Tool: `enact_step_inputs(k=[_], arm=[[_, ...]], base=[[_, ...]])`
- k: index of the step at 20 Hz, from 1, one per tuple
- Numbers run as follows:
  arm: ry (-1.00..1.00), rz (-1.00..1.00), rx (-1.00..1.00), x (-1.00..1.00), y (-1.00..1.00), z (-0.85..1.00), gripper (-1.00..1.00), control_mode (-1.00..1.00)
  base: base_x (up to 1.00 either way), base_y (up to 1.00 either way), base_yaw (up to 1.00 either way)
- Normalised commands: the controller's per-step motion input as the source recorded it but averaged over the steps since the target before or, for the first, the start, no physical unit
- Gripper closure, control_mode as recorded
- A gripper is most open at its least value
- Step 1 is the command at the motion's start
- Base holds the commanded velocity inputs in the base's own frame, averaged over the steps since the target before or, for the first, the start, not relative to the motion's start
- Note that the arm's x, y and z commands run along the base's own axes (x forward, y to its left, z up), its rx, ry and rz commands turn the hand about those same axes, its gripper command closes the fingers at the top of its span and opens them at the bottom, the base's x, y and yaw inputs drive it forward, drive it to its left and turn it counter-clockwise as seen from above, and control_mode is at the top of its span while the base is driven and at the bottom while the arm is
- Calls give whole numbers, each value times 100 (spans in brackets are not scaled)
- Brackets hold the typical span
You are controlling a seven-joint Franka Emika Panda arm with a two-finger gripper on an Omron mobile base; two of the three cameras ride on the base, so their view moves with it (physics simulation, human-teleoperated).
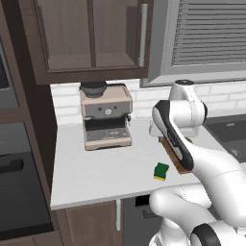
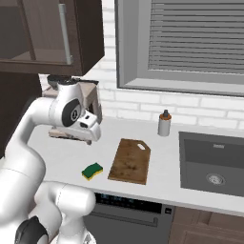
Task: Pick up the sponge from the counter and clean the cutting board by briefly scrubbing or pressing down on the cutting board. Once finished, release the sponge.
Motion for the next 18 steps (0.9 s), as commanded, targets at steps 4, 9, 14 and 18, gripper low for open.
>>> enact_step_inputs(k=[4,9,14,18], arm=[[6,-22,2,0,-16,-39,-100,-100],[0,-2,1,0,0,0,-100,-100],[0,0,0,2,0,-54,-100,-100],[0,0,0,6,0,-60,-100,-100]], base=[[0,0,0],[0,0,0],[0,0,0],[0,0,0]])
